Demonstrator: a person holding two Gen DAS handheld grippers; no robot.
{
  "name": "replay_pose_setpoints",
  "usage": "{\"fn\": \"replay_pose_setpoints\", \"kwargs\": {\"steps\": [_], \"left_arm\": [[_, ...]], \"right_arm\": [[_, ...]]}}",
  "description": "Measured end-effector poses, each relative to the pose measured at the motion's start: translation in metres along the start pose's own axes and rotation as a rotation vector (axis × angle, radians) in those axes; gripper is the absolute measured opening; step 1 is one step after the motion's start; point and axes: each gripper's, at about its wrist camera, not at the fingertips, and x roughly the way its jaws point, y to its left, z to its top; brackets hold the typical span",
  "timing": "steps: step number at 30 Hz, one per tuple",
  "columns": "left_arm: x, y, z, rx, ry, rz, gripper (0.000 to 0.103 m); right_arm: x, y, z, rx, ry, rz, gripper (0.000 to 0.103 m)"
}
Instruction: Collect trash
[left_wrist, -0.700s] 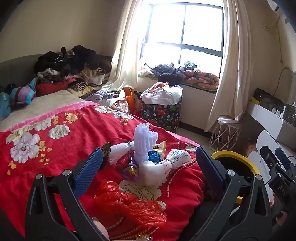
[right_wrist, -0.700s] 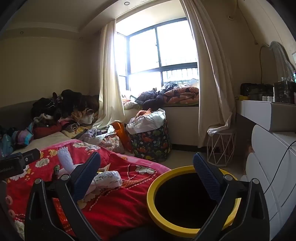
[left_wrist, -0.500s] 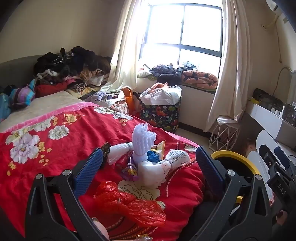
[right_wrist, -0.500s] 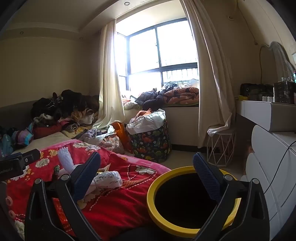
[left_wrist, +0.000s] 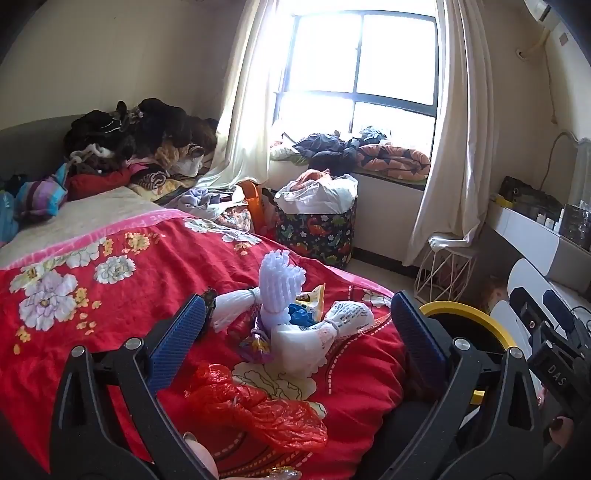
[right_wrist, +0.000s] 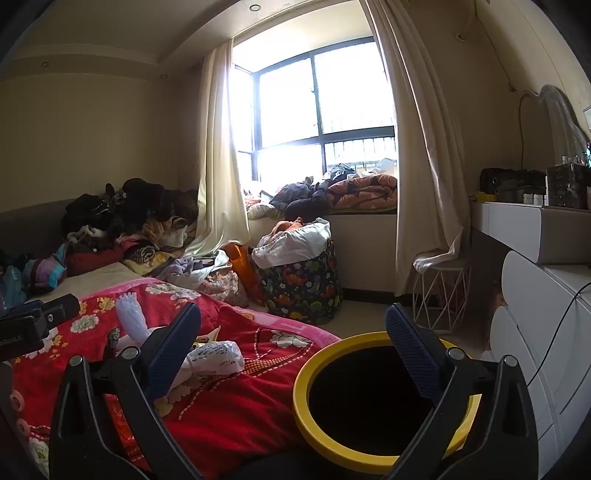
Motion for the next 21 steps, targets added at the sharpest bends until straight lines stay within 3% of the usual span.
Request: {"fn": "replay_pose_setpoints", "kwargs": {"steps": [21], "left_arm": [[-0.0014, -0.0003, -0.0033, 0.003, -0.008, -0.002, 0.092]], "right_arm": [[-0.0014, -0.0023, 0.0045, -0.005, -0.001, -0.002, 0.097]]}}
